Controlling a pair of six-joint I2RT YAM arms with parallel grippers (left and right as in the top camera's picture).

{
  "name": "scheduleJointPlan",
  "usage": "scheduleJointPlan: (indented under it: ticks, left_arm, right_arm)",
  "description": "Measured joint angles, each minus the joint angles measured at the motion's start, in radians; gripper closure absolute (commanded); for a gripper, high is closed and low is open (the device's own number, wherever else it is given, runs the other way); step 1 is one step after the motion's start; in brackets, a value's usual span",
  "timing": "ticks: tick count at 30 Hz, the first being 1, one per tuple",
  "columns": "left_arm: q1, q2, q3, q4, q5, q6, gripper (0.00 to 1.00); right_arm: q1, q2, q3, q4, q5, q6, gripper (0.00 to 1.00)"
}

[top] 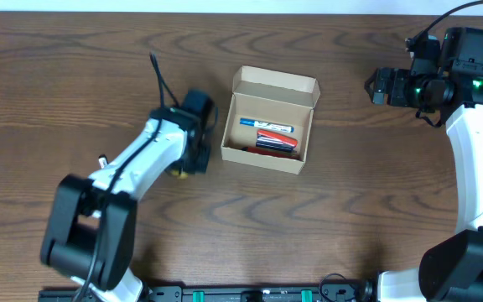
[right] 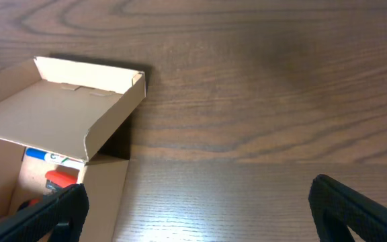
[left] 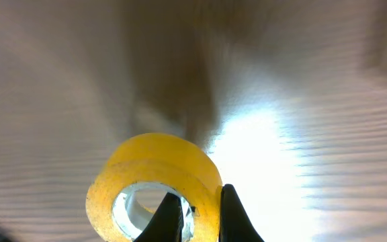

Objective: Pack container
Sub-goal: 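Carry the tape roll with left gripper and lower into box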

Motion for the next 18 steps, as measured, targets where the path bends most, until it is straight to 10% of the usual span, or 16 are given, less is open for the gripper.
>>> scheduleJointPlan:
  ticks: [8, 18]
  left_arm:
    - [0.0, -0.188, 0.258, 0.002, -0.008, 0.088, 0.94]
    - [-0.137, -0.192, 0.319, -0.024, 0.124, 0.488, 0.94]
  right_arm:
    - [0.0, 0.0, 0.0, -0.002, 0.0, -0.012, 0.03]
    - [0.0, 0.0, 0.0, -0.002, 0.0, -0.019, 0.03]
